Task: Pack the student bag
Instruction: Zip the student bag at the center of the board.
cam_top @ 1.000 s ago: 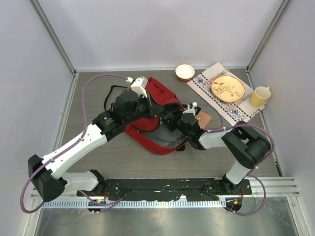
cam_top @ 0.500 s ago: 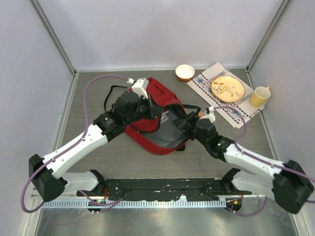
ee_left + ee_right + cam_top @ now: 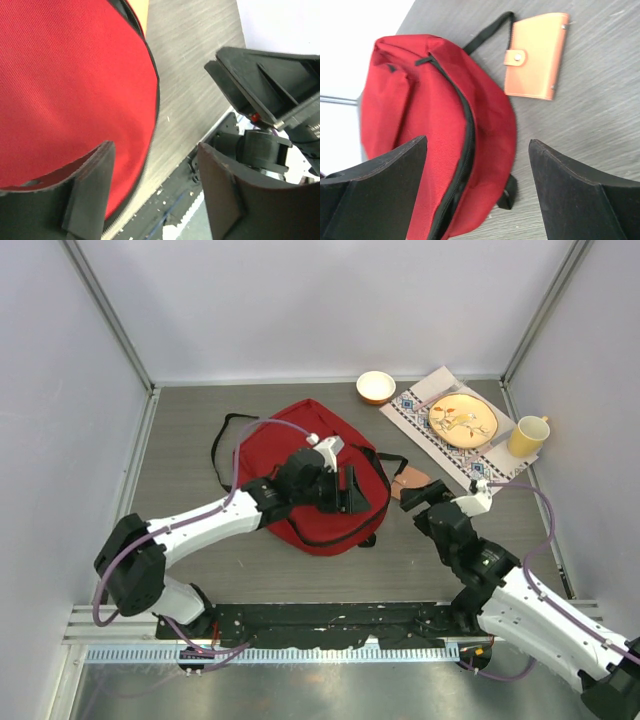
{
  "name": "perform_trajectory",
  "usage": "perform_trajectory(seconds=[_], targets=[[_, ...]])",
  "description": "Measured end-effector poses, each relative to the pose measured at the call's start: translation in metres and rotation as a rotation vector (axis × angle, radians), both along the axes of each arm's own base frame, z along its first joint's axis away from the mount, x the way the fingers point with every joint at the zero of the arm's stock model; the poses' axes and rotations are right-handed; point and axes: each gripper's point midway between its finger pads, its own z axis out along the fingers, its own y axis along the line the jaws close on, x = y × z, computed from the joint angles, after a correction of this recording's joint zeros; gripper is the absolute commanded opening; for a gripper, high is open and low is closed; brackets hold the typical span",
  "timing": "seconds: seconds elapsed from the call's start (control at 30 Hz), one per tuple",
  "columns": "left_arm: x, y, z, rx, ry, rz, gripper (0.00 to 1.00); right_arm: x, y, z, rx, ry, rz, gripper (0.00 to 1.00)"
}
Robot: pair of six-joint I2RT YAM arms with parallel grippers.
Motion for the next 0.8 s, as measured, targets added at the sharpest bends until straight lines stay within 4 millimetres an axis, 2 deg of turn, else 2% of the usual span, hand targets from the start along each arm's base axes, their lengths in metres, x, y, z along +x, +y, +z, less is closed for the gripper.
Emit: perform_trajectory(seconds=[0.07, 0.13, 0.27, 0.37, 0.47, 0.57, 0.8], targets=[[-0.01, 0.001, -0.009, 0.009, 0.026, -0.015, 0.85, 0.0, -0.002, -0.011, -0.034, 0.038, -0.006, 0.89], [-0.015, 0.005, -0.008, 0.012, 0.024, -0.019, 0.9, 0.0, -0.002, -0.024, -0.068, 0.084, -0.006, 0.89], [-0.015, 0.022, 0.023, -0.003, -0.055, 0.023, 0.98, 0.0, 0.005, -0.043, -0.107, 0.154, 0.033, 0.89], [-0.008, 0.046, 0.047, 0.006, -0.141, 0.12, 1.0, 0.001, 0.019, -0.048, -0.101, 0.175, 0.091, 0.89], [0.0, 0.071, 0.054, 0.048, -0.186, 0.218, 0.99, 0.004, 0.035, -0.046, -0.071, 0.176, 0.15, 0.89], [0.008, 0.104, 0.041, 0.126, -0.192, 0.329, 1.0, 0.006, 0.049, -0.043, -0.033, 0.168, 0.201, 0.89], [0.015, 0.182, -0.018, 0.284, -0.099, 0.529, 1.0, 0.007, 0.07, -0.032, 0.038, 0.14, 0.279, 0.89]])
